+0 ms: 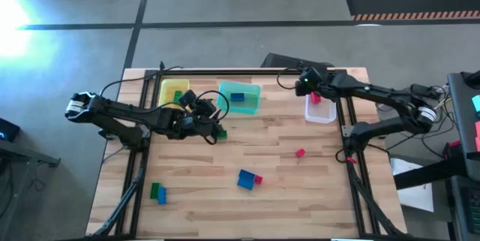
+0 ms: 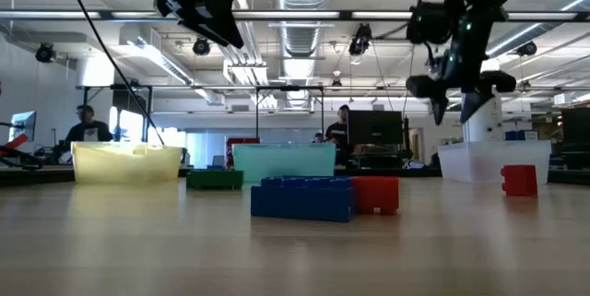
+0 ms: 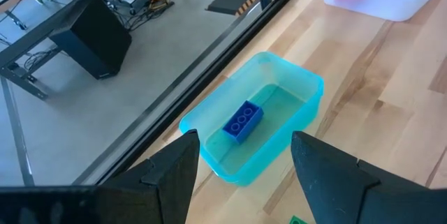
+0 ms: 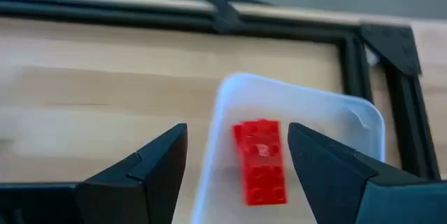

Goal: Sort & place blocks by color
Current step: Put the blue game piece into the green bin

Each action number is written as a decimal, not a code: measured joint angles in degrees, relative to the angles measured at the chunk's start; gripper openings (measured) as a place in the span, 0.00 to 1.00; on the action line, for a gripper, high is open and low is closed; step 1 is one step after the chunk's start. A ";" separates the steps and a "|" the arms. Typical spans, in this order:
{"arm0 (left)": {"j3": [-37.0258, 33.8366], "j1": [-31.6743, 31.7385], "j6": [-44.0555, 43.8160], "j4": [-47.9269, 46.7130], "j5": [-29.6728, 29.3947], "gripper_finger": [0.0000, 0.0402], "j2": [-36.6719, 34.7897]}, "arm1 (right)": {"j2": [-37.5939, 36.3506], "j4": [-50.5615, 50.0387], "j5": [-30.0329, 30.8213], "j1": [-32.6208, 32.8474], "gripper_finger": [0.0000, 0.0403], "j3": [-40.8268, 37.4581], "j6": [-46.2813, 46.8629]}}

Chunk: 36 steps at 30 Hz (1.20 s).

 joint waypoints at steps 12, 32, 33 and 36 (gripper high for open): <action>-1.03 0.00 -0.09 0.02 0.54 0.53 0.02 | -9.53 0.62 -0.02 16.52 0.55 0.69 -3.76; -1.97 -6.45 -6.05 5.01 15.68 0.53 1.89 | -0.39 10.79 -0.05 44.43 0.54 0.56 -23.02; -1.97 -7.13 -5.88 6.34 16.69 0.53 2.53 | 0.05 12.37 -0.09 45.21 0.54 0.56 -24.27; -1.97 -9.19 -5.63 8.05 19.15 0.53 5.28 | 1.43 17.06 -0.03 47.11 0.54 0.54 -28.20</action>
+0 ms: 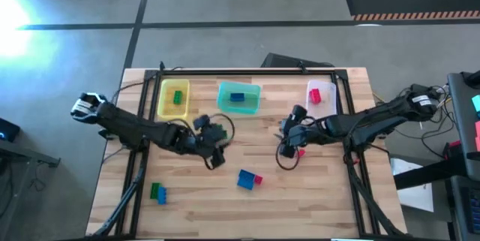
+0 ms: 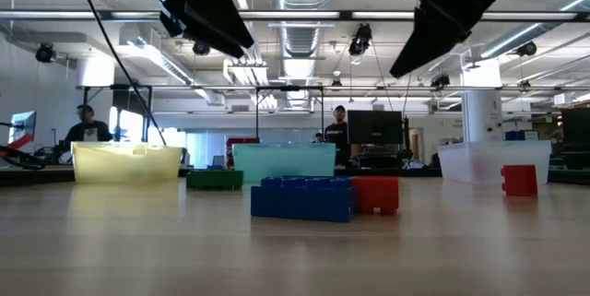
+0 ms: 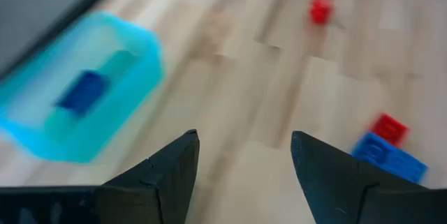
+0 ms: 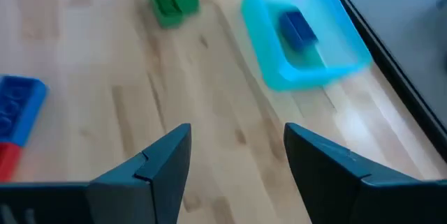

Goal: Sort & place blocks by color
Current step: Put the blue game piece into the green bin

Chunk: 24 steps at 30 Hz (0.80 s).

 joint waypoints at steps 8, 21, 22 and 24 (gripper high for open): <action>-0.02 -2.84 3.61 12.21 11.07 0.53 11.55 | 0.85 8.08 -0.03 2.67 0.54 -0.02 -8.21; 0.04 -2.83 13.08 36.27 18.84 0.53 26.54 | 0.83 9.59 -4.25 2.82 0.54 -0.13 -9.74; 0.02 -2.79 13.08 35.98 18.86 0.53 26.80 | 0.83 9.57 -4.51 2.82 0.54 -0.13 -9.74; 0.02 -2.64 13.06 36.04 18.82 0.53 27.45 | 0.83 9.64 -4.54 2.82 0.54 -0.15 -9.74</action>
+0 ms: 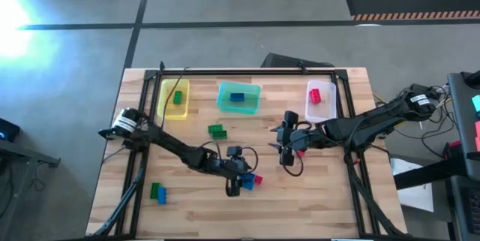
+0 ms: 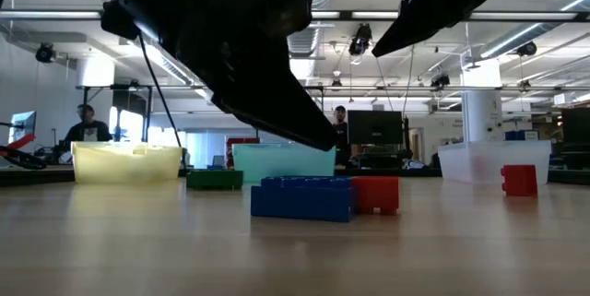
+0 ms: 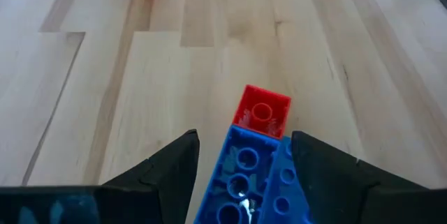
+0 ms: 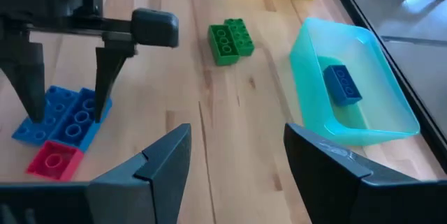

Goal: Sort & place blocks by color
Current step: Put the blue game piece into the green bin

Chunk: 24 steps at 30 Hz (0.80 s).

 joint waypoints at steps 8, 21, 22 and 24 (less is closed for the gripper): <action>0.00 1.16 0.04 -1.83 -1.90 0.53 1.13 | 0.00 0.26 0.00 -0.02 0.54 -0.15 -0.39; -0.09 1.45 -2.90 -13.41 -12.23 0.53 -1.61 | 0.00 0.26 0.02 -0.02 0.54 -0.20 -0.44; -0.13 1.45 -2.78 -13.49 -12.16 0.53 -2.10 | 0.00 0.29 0.02 -0.02 0.54 -0.20 -0.44; -0.13 1.41 -2.57 -13.40 -11.71 0.53 -3.44 | 0.00 0.28 0.02 -0.02 0.54 -0.22 -0.44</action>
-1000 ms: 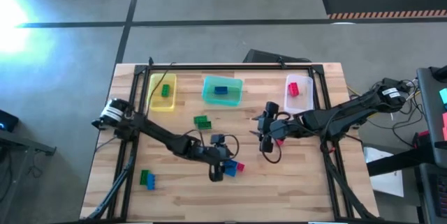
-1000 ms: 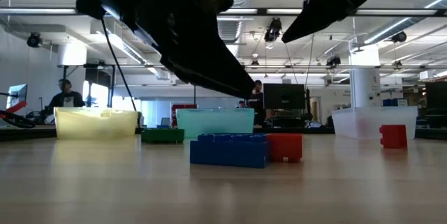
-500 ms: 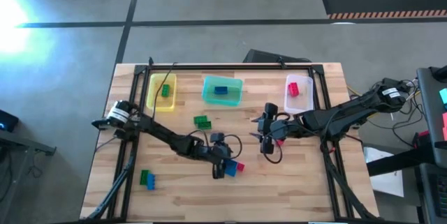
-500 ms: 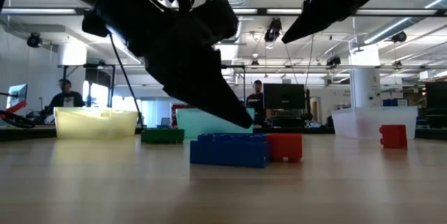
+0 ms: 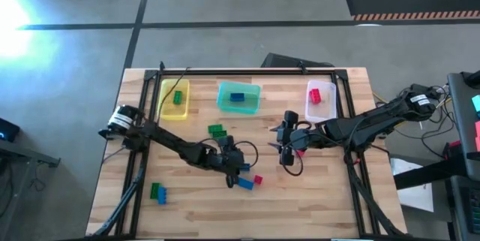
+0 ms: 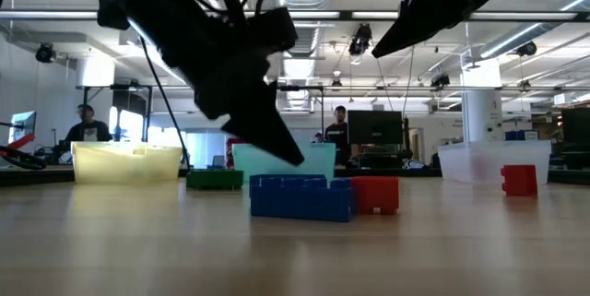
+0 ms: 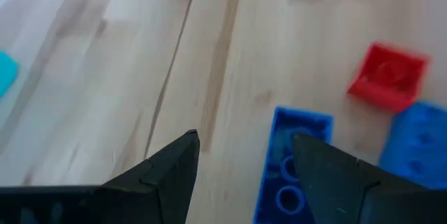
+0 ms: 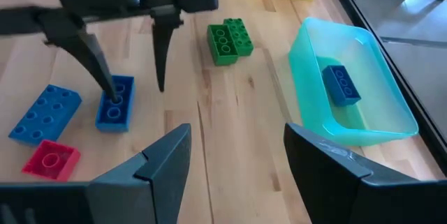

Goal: Sort & place blocks by color
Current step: Put the blue game piece into the green bin

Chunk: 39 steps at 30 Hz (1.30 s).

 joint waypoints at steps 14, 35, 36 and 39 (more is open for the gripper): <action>-0.73 0.00 1.11 0.74 10.17 0.53 0.65 | 0.00 0.02 0.00 0.00 0.54 -0.37 0.90; -5.91 0.79 0.56 6.74 8.23 0.28 0.59 | 0.00 0.73 0.04 -0.02 0.54 -3.25 4.72; -6.03 0.79 0.46 6.94 8.10 0.28 0.59 | 0.00 1.24 0.04 -0.02 0.54 -3.38 4.70; -6.41 0.76 -0.03 7.85 6.61 0.28 0.59 | 0.00 4.83 0.02 -0.01 0.54 -4.64 3.52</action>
